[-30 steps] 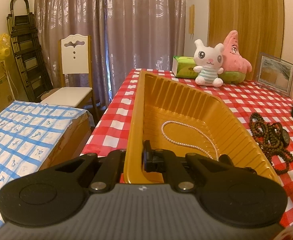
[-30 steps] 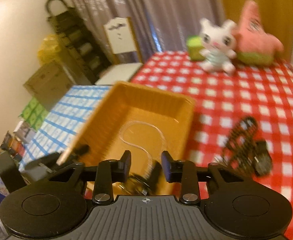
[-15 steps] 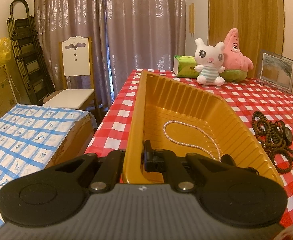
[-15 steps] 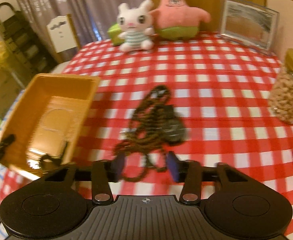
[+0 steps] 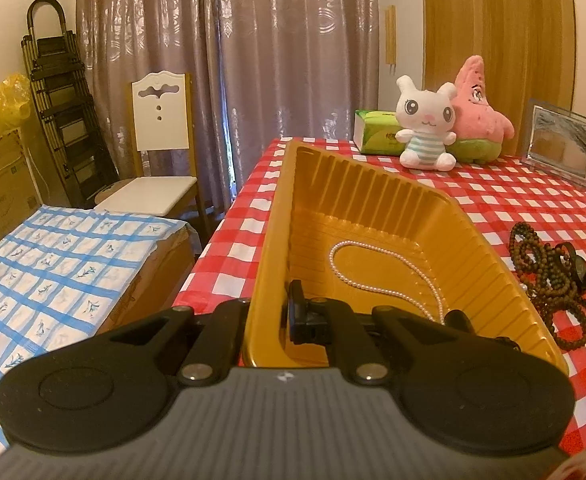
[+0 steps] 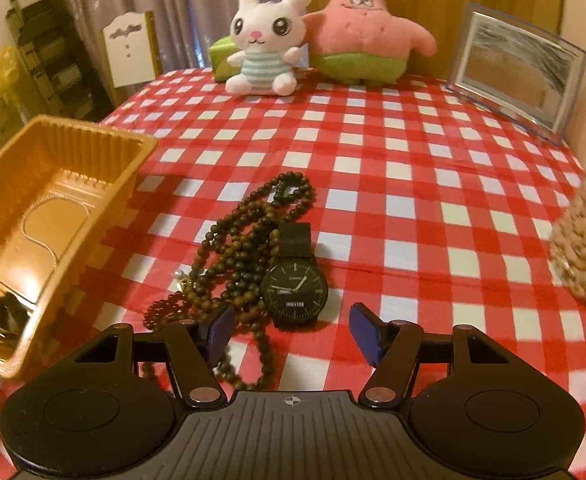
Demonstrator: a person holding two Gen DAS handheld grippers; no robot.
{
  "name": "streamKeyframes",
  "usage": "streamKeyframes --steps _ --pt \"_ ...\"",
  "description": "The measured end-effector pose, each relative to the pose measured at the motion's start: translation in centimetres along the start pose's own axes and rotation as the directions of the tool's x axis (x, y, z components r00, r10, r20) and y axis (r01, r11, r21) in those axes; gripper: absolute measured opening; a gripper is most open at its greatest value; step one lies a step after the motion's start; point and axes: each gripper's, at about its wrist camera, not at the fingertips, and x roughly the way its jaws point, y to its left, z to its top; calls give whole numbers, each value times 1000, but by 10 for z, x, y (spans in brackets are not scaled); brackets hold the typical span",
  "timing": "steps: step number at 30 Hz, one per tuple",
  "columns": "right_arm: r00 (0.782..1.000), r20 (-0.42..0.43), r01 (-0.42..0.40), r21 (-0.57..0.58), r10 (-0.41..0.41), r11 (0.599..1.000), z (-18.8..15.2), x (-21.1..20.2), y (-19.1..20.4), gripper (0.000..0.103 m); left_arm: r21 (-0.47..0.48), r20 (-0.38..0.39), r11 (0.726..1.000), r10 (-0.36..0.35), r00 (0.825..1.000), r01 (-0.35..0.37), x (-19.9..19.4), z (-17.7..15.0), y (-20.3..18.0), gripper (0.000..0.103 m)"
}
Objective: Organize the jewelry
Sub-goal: 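Grasp the black wristwatch from the jewelry pile with the right gripper, then carry the black wristwatch into the orange tray and release it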
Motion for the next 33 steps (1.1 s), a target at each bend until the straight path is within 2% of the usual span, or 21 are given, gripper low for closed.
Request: streamKeyframes --steps 8,14,17,33 --pt "1000 10 -13 -56 13 998 5 22 -2 62 3 -2 1000 14 1000 -14 1 2 -3 5" --pt "999 26 -44 -36 45 998 9 26 -7 46 2 -4 1000 22 1000 -22 2 2 -4 6" --pt "999 30 -37 -34 38 999 9 25 -8 45 2 -4 1000 22 1000 -22 2 2 -4 6" --pt "999 36 33 83 -36 996 5 -31 -38 45 5 -3 1000 21 1000 -21 2 2 -5 6"
